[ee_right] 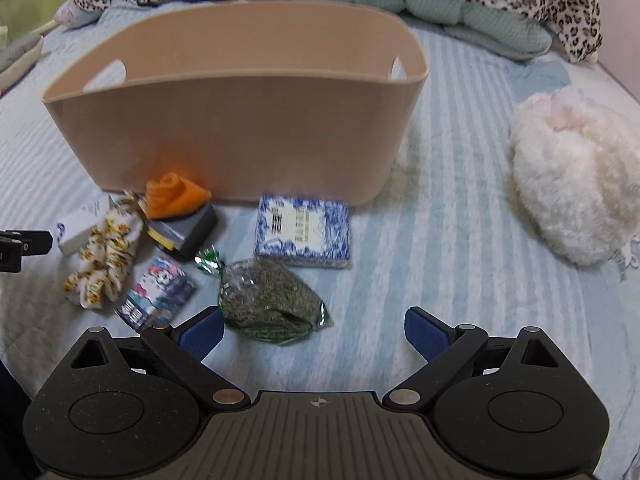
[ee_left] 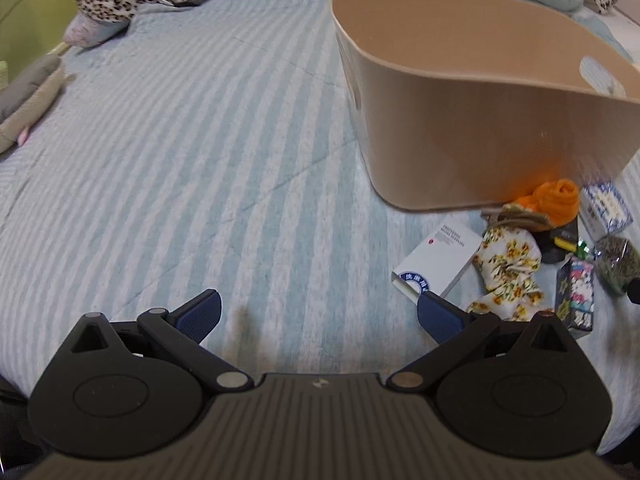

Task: Organize objects
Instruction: 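Grasp the green seed bag with the right tool while the left tool grasps the white card box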

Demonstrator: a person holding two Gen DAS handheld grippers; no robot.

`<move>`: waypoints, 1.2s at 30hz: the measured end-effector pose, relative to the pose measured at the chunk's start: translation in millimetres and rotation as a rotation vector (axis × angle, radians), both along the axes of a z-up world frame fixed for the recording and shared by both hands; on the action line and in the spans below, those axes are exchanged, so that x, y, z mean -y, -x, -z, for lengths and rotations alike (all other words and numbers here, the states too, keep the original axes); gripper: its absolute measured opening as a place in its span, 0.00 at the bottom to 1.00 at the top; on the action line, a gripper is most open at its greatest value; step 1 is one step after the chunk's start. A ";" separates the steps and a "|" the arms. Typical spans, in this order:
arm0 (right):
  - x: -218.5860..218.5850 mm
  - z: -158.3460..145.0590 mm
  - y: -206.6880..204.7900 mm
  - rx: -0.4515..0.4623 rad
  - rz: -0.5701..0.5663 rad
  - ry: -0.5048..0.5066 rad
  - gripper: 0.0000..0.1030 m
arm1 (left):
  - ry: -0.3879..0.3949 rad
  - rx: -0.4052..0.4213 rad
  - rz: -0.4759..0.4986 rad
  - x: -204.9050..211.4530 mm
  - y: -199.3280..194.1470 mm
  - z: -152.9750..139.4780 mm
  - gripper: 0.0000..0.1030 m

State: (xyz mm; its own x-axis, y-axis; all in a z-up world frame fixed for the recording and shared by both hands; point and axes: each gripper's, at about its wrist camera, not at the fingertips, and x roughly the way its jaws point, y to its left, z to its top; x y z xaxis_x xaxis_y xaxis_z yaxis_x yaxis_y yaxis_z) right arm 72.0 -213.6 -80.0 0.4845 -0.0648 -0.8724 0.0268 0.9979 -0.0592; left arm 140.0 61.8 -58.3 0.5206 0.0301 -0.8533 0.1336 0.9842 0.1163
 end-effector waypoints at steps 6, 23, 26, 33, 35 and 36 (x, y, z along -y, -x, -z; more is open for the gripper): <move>-1.2 14.6 -5.0 -0.028 -0.023 0.013 0.95 | 0.002 -0.023 0.041 3.6 -4.3 12.9 1.00; -4.6 21.3 -14.2 0.005 -0.055 -0.042 0.78 | 0.090 0.005 0.168 28.0 -15.6 17.6 0.99; -7.0 21.8 -14.0 0.015 -0.065 -0.043 0.70 | 0.091 0.000 0.158 29.1 -22.7 24.7 0.93; -7.0 22.6 -11.1 0.035 -0.067 -0.065 0.33 | 0.119 0.025 0.175 25.8 -17.4 19.7 0.69; -8.7 23.5 -10.0 0.040 -0.073 -0.063 0.32 | 0.118 0.027 0.184 27.4 -14.2 15.9 0.49; -9.7 23.5 -9.2 0.045 -0.075 -0.057 0.32 | 0.112 0.030 0.191 28.1 -12.0 14.0 0.43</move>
State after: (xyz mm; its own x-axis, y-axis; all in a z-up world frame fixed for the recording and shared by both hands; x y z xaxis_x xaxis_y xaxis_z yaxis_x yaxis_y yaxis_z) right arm 81.2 -203.9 -103.4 0.5251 0.0227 -0.8507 -0.0470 0.9989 -0.0024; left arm 152.0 33.7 -72.2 0.5330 -0.1653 -0.8298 0.3172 0.9482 0.0149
